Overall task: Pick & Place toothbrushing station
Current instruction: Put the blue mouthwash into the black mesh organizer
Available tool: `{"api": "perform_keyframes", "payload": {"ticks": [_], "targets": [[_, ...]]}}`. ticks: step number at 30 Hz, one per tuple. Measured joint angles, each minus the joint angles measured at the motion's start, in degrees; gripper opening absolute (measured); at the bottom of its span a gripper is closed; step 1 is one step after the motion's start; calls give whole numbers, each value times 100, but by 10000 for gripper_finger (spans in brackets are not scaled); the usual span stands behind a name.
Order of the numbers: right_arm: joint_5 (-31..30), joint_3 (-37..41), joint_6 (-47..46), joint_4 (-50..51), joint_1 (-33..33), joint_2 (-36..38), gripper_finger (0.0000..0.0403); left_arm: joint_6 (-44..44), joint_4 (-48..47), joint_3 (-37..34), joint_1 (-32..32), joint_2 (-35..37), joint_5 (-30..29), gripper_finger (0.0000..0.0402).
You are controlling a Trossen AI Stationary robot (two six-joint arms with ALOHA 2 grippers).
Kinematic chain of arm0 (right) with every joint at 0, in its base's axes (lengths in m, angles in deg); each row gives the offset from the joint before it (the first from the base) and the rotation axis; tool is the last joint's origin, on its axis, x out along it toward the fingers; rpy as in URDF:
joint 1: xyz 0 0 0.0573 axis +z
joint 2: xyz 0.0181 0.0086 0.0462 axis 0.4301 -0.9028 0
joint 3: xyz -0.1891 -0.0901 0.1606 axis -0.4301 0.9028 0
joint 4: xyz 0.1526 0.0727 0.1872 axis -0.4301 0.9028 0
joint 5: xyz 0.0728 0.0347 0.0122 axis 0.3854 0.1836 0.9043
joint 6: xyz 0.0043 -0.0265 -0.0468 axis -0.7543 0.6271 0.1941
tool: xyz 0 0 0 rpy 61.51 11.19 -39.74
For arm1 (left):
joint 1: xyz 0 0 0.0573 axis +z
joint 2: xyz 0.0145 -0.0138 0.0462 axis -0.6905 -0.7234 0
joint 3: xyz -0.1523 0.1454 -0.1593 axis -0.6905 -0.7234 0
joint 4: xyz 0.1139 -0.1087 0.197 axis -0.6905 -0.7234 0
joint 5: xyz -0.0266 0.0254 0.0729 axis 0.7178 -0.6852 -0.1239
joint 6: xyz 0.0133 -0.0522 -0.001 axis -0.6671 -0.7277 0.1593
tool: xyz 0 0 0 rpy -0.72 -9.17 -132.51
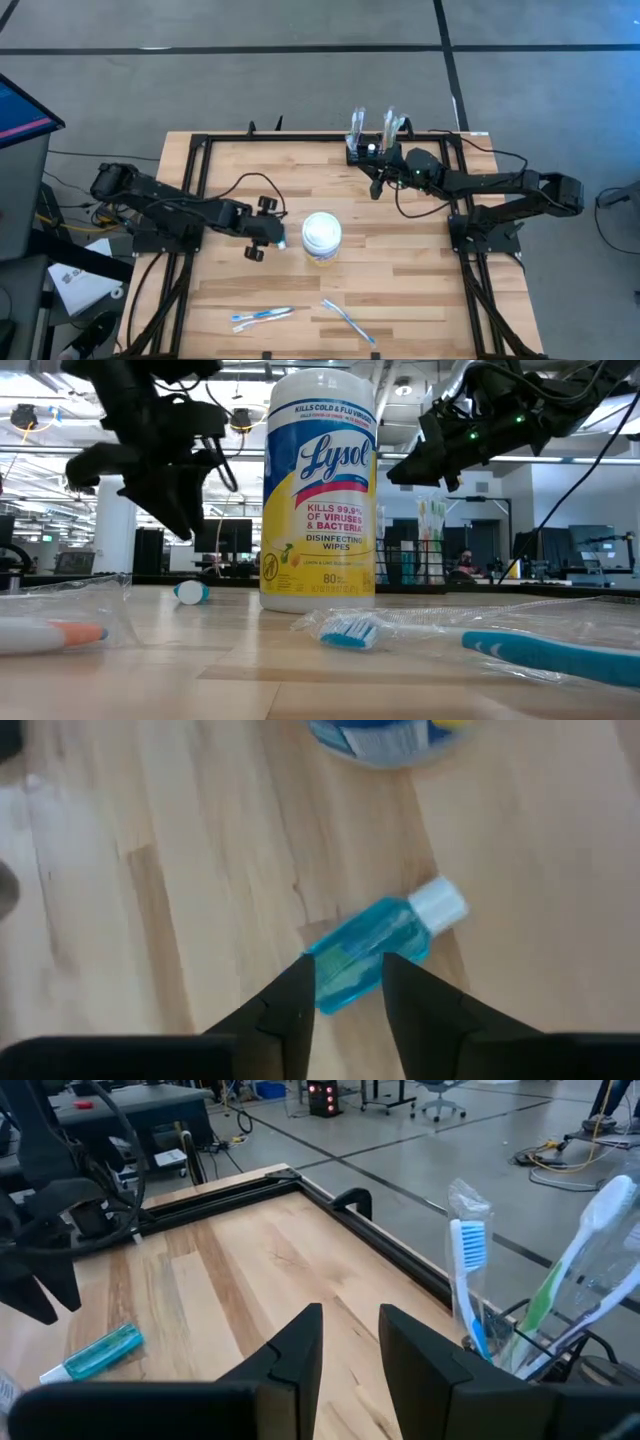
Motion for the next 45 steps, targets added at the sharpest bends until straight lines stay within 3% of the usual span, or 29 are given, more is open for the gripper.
{"api": "perform_keyframes", "payload": {"ticks": [6, 15, 45], "targets": [[0, -2, 2, 67, 0, 0, 93, 1192, -313, 443, -2, -499, -2, 158], [0, -4, 2, 315, 0, 0, 93, 2386, -386, 495, -6, -689, -11, 210], [-8, -4, 155, 349, 184, -2, 93, 3385, -437, 288, 648, -1125, 617, 198]]}}
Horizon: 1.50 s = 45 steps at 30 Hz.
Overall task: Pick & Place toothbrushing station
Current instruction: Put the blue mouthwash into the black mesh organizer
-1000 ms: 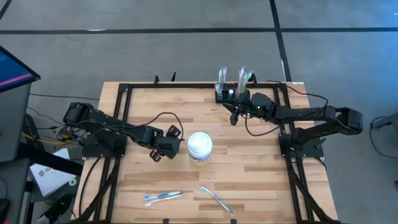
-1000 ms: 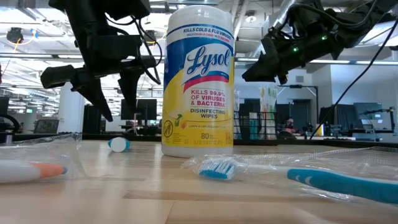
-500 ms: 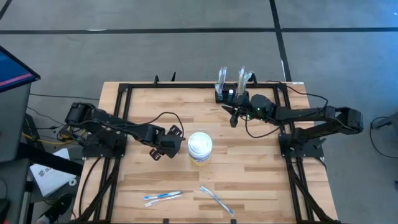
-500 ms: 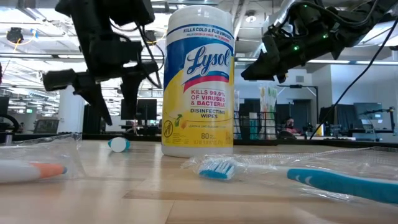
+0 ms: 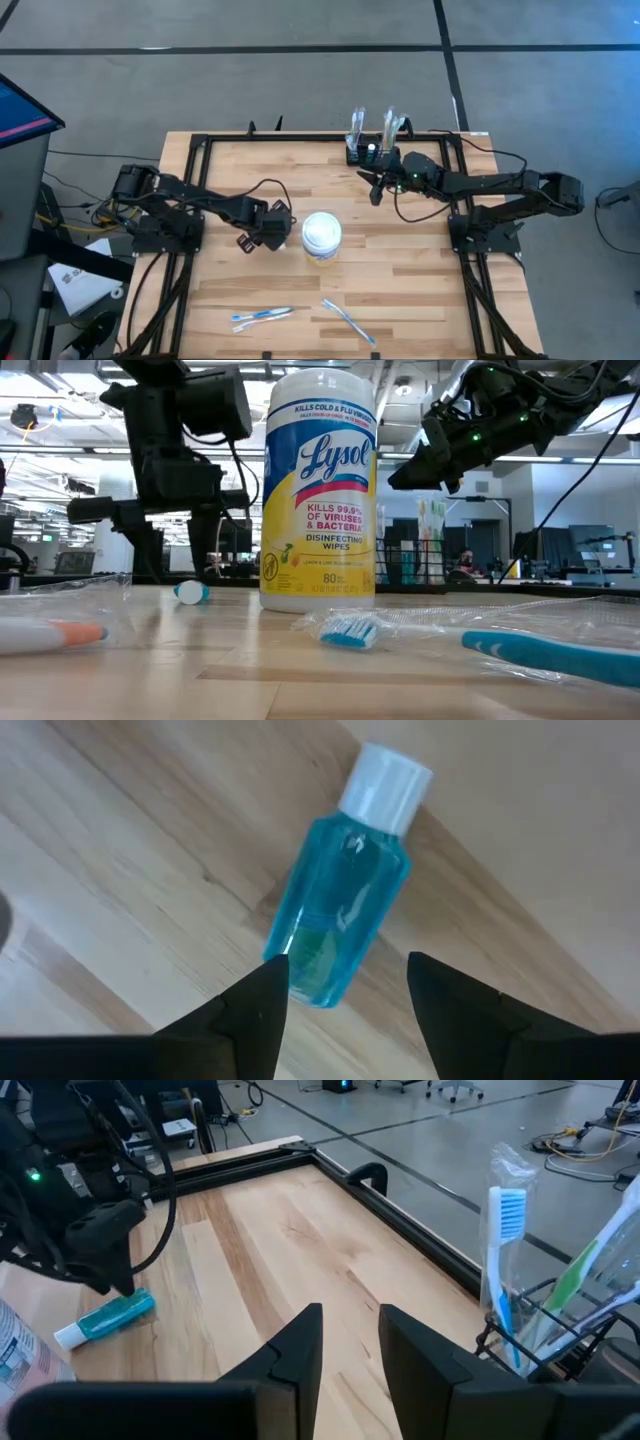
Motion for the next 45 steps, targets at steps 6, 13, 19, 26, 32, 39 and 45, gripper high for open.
{"api": "perform_keyframes", "payload": {"ticks": [6, 13, 19, 26, 32, 39, 45], "targets": [[-2, 0, 68, 51, 0, 0, 93, 311, 145, -47, 43, 1, -4, 198], [-2, 0, 134, 83, 2, 0, 93, 451, 221, -48, 222, 1, 334, 197], [-2, 0, 136, 89, 2, 0, 93, 749, 393, -49, 402, 1, 454, 187], [0, 0, 152, 92, 0, 0, 93, 754, 496, -293, 491, 1, 833, 178], [-2, 0, 150, 90, 0, 0, 93, 752, 846, -572, 489, 34, 844, 178], [0, 0, 149, 90, 0, 0, 93, 472, 883, -614, 487, 29, 841, 172], [0, 0, 144, 100, 0, 0, 93, 411, 900, -621, 486, 21, 847, 142]]}}
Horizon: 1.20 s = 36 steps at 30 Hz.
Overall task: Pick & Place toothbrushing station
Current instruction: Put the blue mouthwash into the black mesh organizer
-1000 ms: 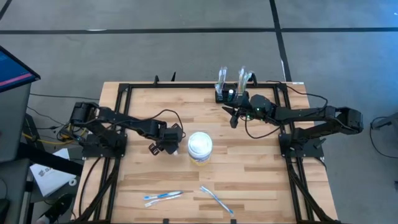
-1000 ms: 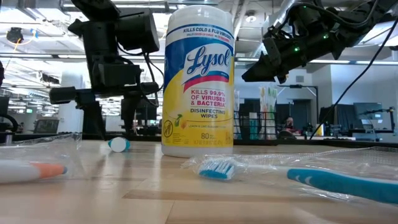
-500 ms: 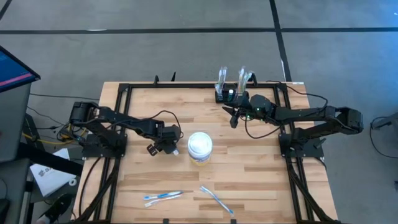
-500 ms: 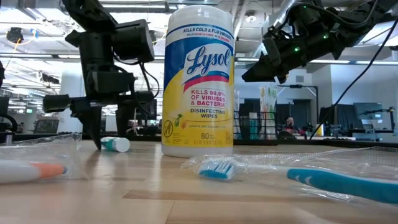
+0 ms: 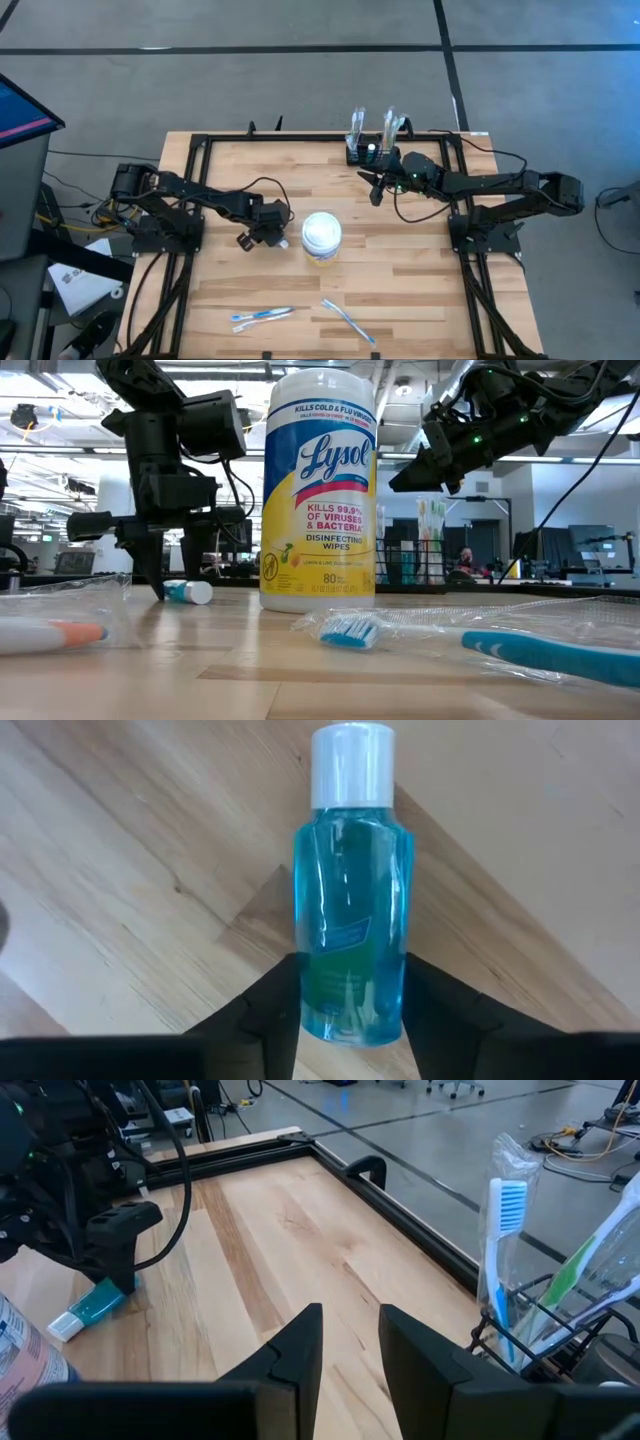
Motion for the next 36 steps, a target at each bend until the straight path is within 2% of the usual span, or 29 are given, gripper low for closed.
{"api": "perform_keyframes", "payload": {"ticks": [7, 18, 28, 36], "targets": [[0, 0, -6, 23, 0, 0, 93, -520, 132, 4, -17, -7, 40, 134], [0, 0, -7, 80, 0, 0, 93, -668, 51, -28, -217, 154, 0, 129], [0, 0, -7, 80, 0, 0, 93, -1002, 78, -28, -221, 390, -23, 99], [0, 0, -7, 80, 0, 0, 93, -1485, 95, -17, -221, 398, -54, 93]]}}
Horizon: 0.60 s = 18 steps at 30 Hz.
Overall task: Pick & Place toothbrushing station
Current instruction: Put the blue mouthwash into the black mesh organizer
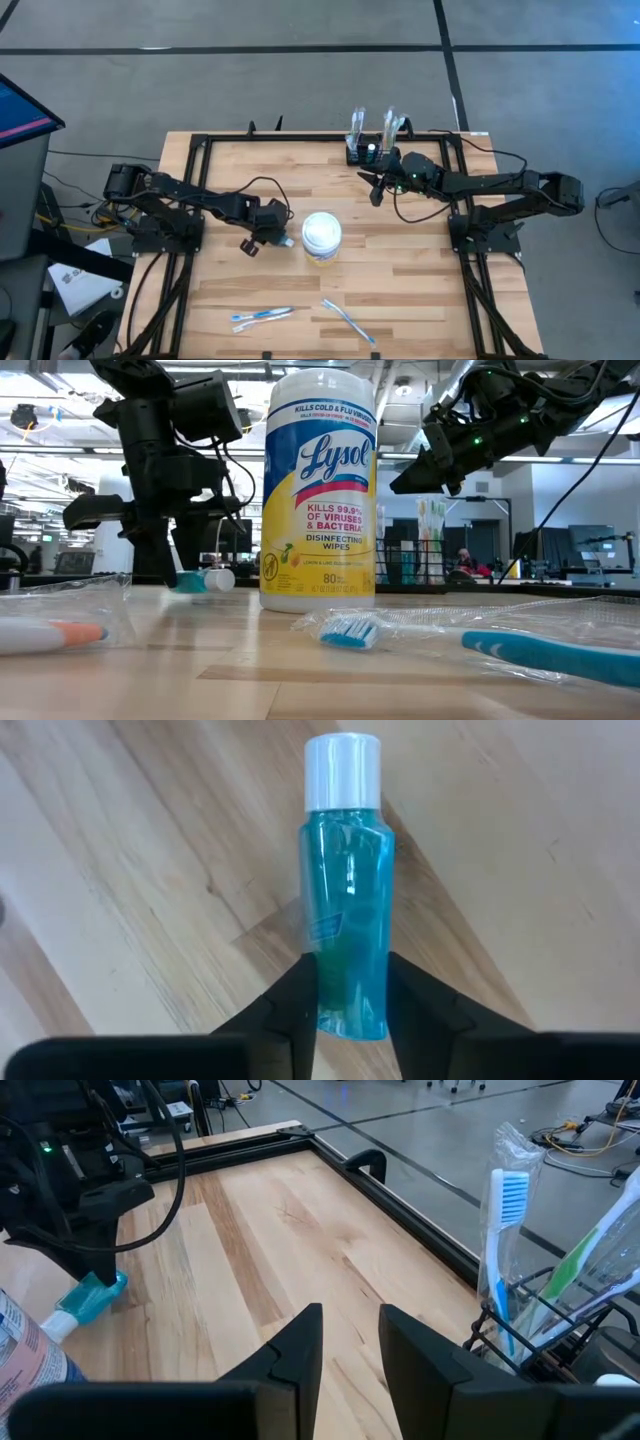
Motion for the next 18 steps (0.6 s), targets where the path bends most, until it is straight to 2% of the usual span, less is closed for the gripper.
{"api": "perform_keyframes", "payload": {"ticks": [9, 18], "targets": [[1, 0, 0, 0, 0, 0, 93, -188, 24, 4, -15, 7, -74, 60], [4, 0, -2, 0, 2, 0, 93, -343, 177, 24, -13, -97, -102, 101]]}}
